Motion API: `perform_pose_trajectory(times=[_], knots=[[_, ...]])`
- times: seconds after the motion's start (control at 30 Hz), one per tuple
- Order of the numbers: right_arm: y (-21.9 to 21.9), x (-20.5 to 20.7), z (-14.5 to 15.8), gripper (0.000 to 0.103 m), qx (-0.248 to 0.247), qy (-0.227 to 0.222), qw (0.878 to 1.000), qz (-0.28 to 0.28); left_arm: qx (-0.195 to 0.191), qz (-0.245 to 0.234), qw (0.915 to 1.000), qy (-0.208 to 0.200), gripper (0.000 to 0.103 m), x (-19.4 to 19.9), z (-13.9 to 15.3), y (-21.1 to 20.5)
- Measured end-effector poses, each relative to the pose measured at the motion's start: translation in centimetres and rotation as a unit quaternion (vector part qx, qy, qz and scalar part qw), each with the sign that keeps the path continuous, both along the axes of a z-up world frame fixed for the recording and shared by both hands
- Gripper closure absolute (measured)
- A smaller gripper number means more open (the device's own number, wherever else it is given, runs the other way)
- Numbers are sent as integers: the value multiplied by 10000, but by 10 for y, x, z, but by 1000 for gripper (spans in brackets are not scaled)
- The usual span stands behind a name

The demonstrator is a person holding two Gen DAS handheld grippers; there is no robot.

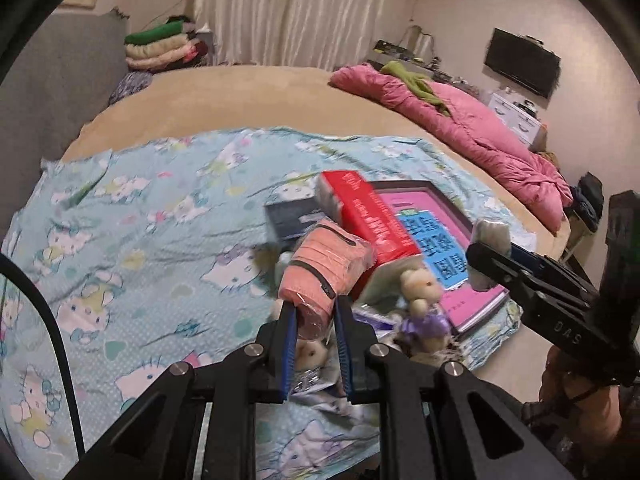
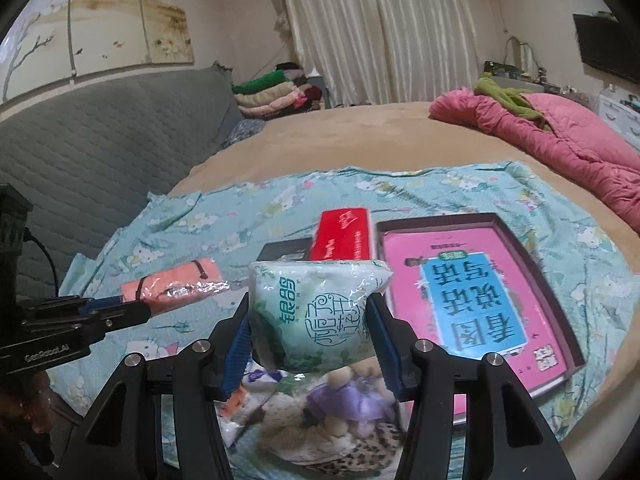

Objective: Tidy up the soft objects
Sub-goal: 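Carry the pink packet and green tissue pack over the pink book box with both tools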

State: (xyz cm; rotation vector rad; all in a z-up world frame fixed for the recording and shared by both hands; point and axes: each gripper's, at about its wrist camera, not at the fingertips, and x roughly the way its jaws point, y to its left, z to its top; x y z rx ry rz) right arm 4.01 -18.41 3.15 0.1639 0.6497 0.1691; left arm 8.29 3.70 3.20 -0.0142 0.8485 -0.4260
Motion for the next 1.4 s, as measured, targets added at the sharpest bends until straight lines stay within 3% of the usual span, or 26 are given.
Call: perform_pose_trajectory(times=[0.33,0.73,0.97,1.4], knots=[[-44,-10,5,47,140,-129,9985,-505,68,-420,9989,-171,85,-9,22,-58],[-87,-22,2,47,357,-235,9944,-964,66,-642,9978,-123,85,-5,26,-115],[-113,-25,0,47,534,-278,9892,-1333,81,-761,9971,14,85,-1,19,-149],[-158,-27,-16,47,464,-262,9830,-1759,540,-1028,9929,271,84,6,-10,-211]])
